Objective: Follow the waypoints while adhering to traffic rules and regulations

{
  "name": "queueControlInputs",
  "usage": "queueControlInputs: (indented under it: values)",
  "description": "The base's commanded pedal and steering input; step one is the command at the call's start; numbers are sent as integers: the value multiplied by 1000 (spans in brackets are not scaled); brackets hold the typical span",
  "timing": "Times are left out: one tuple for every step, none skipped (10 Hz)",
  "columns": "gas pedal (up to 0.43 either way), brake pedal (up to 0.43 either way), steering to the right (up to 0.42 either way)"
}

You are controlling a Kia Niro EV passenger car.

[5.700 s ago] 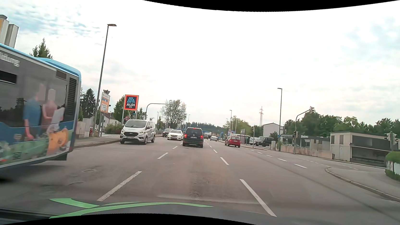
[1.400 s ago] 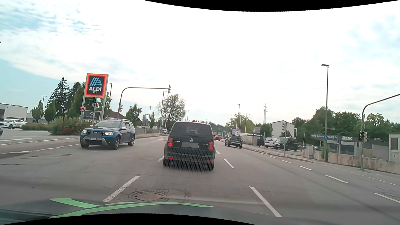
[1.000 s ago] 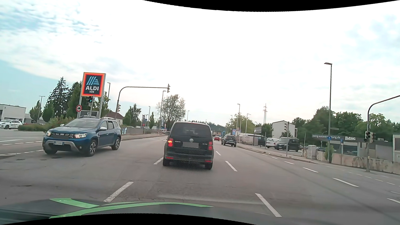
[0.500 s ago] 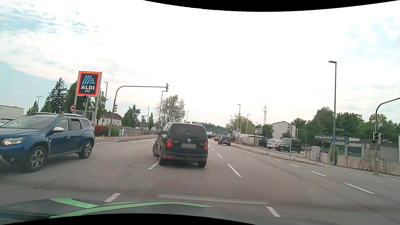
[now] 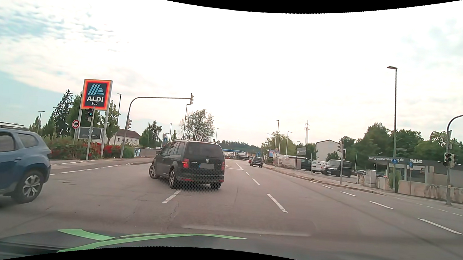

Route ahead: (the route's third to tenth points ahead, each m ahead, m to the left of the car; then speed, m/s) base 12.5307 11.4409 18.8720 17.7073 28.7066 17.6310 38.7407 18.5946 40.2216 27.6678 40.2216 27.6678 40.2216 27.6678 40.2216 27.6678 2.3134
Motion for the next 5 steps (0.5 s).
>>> queueControlInputs:
  values:
    - [138, 0, 1]
    - [150, 0, 1]
    - [150, 0, 1]
    - [150, 0, 1]
    - [150, 0, -4]
